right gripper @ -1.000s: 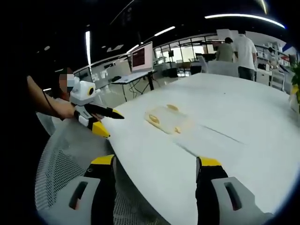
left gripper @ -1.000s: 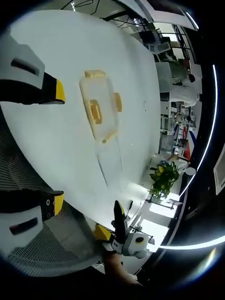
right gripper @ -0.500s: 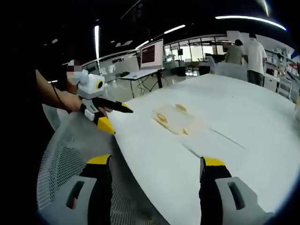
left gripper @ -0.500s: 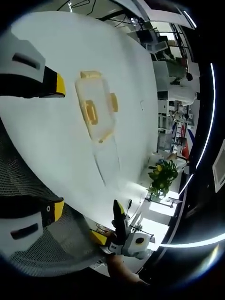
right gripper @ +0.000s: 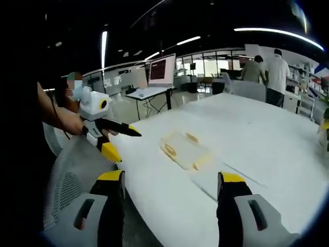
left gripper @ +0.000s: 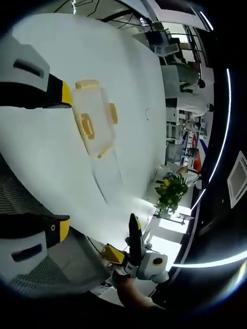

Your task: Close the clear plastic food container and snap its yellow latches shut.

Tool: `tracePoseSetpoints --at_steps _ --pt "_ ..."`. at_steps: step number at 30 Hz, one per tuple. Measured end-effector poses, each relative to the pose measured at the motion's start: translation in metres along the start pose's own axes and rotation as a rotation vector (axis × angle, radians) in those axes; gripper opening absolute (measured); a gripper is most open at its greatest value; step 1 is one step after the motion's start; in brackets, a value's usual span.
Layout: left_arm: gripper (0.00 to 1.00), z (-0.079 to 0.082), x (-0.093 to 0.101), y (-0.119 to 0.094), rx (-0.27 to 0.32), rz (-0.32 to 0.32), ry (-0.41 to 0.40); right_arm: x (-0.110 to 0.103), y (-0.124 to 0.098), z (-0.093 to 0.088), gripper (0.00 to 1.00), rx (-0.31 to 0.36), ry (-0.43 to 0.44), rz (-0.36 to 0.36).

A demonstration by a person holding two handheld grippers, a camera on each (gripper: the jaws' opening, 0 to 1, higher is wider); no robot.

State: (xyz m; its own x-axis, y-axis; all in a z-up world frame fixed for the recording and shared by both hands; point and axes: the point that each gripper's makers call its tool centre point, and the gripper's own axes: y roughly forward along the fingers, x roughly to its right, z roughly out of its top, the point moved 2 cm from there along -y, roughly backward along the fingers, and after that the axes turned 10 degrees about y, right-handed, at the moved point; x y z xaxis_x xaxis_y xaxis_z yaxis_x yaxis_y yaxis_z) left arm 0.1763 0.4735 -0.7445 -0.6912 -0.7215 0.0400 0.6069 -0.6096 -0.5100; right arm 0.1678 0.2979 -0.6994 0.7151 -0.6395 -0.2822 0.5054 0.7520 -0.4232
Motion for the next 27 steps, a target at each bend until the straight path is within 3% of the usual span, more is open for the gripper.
tracePoseSetpoints --at_steps 4,10,13,16,27 --pt "0.84 0.002 -0.004 -0.003 0.001 -0.021 0.008 -0.006 0.006 0.003 0.77 0.013 0.028 0.005" --pt "0.80 0.005 -0.010 -0.005 -0.012 -0.071 0.035 -0.012 0.016 0.006 0.73 -0.009 0.035 0.011" --pt "0.79 0.005 -0.018 -0.004 -0.028 -0.084 0.056 -0.011 0.025 0.013 0.70 -0.013 0.050 0.001" --pt "0.80 0.007 -0.028 -0.003 -0.024 -0.087 0.070 -0.009 0.033 0.019 0.75 -0.009 0.060 -0.003" --pt "0.77 0.007 -0.062 0.004 -0.058 -0.112 0.103 -0.001 0.064 0.031 0.73 -0.048 0.032 -0.038"
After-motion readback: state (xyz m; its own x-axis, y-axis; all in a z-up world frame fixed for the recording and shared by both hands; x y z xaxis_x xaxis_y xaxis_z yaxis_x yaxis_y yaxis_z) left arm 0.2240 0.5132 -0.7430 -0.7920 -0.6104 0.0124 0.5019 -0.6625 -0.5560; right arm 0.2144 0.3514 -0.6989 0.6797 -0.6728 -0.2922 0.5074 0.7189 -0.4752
